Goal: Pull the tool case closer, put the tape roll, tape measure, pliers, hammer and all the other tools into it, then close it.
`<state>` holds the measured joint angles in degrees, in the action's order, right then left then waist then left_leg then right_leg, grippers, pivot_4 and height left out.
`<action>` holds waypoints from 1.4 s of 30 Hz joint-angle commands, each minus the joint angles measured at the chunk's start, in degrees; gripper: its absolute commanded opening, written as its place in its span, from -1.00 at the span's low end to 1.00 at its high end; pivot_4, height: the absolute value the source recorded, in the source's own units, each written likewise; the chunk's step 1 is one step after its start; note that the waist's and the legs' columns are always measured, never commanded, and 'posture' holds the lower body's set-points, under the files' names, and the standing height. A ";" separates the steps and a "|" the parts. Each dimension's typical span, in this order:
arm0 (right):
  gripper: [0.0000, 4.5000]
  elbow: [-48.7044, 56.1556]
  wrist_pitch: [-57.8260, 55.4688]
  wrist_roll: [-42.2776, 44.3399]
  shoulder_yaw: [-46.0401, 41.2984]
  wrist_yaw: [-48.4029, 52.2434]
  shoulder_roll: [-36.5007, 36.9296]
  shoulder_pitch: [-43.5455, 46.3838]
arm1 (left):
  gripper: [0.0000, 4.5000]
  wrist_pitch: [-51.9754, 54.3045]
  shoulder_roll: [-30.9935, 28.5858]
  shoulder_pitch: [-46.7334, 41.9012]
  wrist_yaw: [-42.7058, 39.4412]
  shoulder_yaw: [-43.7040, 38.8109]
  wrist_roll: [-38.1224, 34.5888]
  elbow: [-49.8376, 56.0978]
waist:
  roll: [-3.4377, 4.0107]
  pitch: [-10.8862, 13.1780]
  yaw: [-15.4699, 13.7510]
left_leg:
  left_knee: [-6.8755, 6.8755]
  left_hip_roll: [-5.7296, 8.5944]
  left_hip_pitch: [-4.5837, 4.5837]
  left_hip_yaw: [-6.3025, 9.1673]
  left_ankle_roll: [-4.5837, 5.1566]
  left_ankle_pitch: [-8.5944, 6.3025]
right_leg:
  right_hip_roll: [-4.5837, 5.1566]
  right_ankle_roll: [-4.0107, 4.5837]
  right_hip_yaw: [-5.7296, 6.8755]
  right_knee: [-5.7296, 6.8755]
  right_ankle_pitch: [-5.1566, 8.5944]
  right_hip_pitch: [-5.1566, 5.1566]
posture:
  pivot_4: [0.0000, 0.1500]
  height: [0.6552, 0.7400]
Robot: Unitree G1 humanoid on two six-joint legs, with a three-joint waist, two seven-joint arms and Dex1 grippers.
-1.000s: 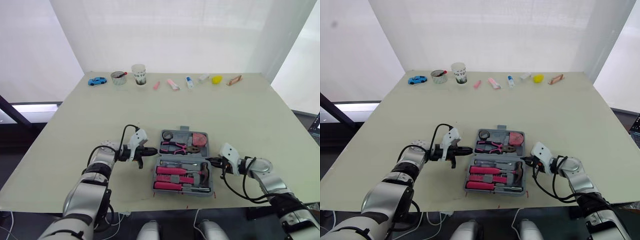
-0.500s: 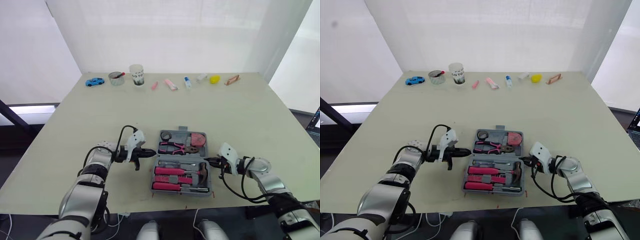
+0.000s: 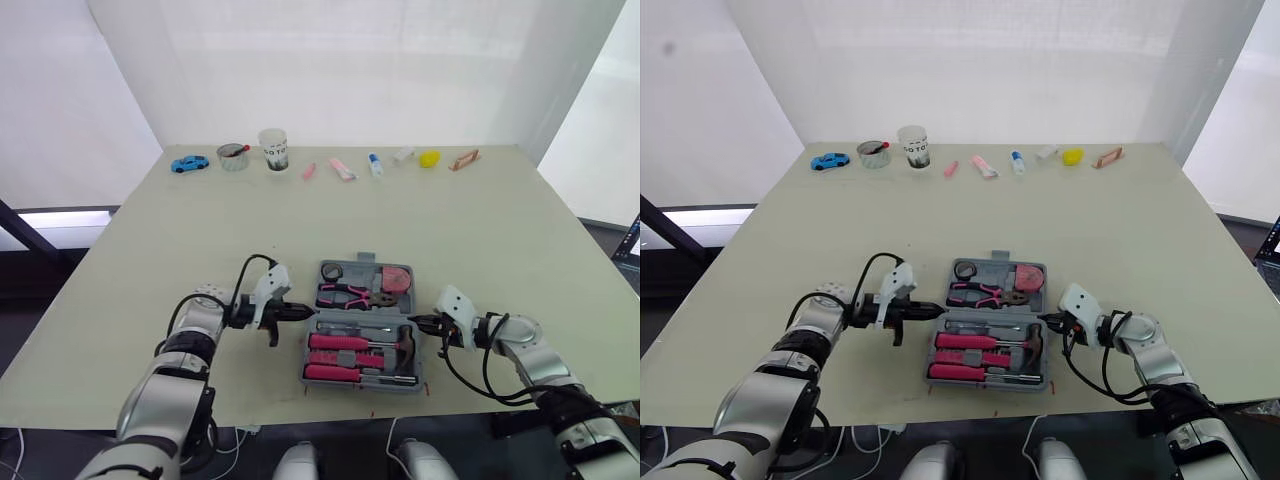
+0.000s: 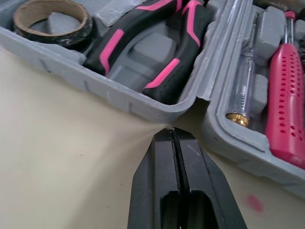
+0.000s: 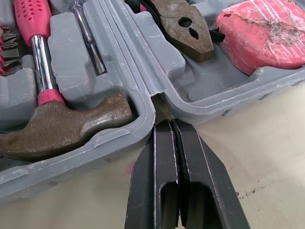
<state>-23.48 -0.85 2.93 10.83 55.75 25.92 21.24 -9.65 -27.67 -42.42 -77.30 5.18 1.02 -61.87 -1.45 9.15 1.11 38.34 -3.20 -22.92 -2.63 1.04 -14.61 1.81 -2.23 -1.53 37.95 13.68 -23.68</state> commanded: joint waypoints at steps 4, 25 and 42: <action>-0.98 2.41 0.71 0.71 0.10 0.82 -0.33 0.87 | -1.00 0.67 1.35 0.20 -0.71 1.45 0.86 0.19 | 0.00 0.00 -0.07 | 0.00 0.00 0.00 0.00 0.00 0.00 | 0.00 0.00 0.00 0.00 0.00 0.00 | 1.00 1.00; -0.98 4.09 0.49 1.41 0.58 4.47 0.70 -0.41 | -1.00 6.85 1.46 6.76 -6.01 2.60 -1.37 11.73 | 0.00 0.00 -0.17 | -0.01 0.00 -0.01 -0.02 0.00 0.00 | 0.01 -0.01 -0.02 -0.05 0.01 0.00 | 1.00 1.00; -0.98 6.12 -1.08 1.87 0.83 6.24 0.60 -1.90 | -1.00 12.71 -1.26 12.50 -7.39 3.71 -2.85 21.54 | 0.01 0.00 -0.14 | -0.01 0.00 0.00 -0.02 0.00 0.00 | 0.01 -0.01 -0.02 -0.03 0.01 0.00 | 1.00 1.00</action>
<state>-20.72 -2.36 3.40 10.84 60.98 27.38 19.35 2.35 -29.11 -31.16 -82.73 6.72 -1.91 -41.38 -1.44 9.15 0.97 38.33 -3.20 -22.92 -2.65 1.04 -14.61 1.83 -2.24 -1.55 37.92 13.69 -23.68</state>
